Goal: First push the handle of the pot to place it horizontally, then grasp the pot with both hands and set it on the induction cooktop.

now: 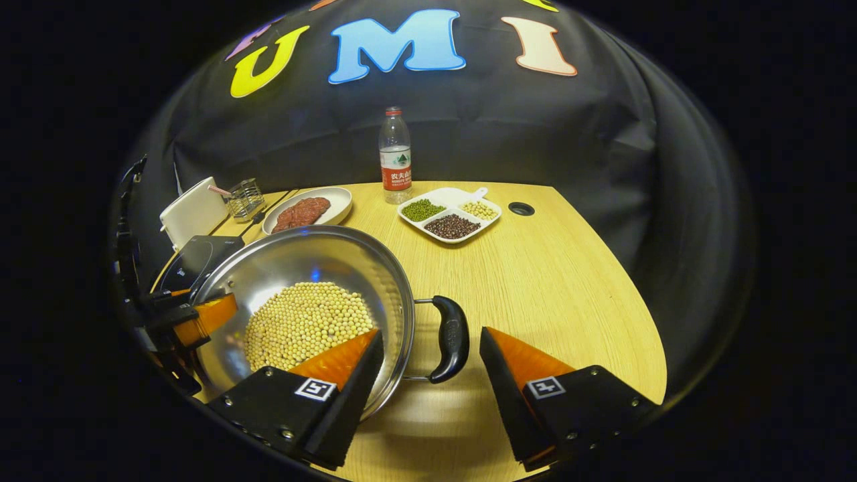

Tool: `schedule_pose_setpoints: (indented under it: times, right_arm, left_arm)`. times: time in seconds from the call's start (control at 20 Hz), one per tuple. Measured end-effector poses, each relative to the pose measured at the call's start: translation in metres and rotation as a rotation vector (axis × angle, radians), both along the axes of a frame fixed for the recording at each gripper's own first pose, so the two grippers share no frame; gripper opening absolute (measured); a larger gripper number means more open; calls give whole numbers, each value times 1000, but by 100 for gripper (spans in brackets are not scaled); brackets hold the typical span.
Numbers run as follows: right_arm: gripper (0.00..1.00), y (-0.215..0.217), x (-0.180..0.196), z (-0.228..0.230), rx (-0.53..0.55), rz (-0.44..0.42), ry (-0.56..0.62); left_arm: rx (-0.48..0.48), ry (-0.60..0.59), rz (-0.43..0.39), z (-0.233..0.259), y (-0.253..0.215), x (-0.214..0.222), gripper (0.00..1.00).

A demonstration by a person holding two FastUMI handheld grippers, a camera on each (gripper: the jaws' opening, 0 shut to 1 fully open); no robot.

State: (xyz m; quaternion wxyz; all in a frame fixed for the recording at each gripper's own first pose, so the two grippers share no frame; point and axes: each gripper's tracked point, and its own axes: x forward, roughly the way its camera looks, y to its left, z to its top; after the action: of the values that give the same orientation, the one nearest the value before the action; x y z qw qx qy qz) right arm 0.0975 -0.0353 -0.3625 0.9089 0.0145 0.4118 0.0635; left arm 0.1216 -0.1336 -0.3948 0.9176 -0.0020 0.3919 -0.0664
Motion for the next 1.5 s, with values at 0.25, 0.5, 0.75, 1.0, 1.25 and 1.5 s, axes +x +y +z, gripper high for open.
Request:
schedule_pose_setpoints:
  times: [0.25,0.5,0.75,1.0,1.25,1.5]
  right_arm:
    - [67,3,-1,-9,20,-14,27]
    - [57,2,-1,-6,36,-80,21]
    - [49,3,0,-9,7,-70,21]
    - [49,2,-2,-8,-38,-46,24]
    - [49,3,-8,3,-26,-32,12]
    - [49,12,-16,25,-32,-51,11]
  left_arm:
    - [1,-5,16,-4,1,5,81]
    - [-4,4,64,-3,2,5,76]
    - [-20,-3,79,-5,1,9,66]
    - [7,-2,87,0,2,2,66]
    - [20,-27,106,15,5,-5,65]
    - [-3,-16,110,28,20,-11,65]
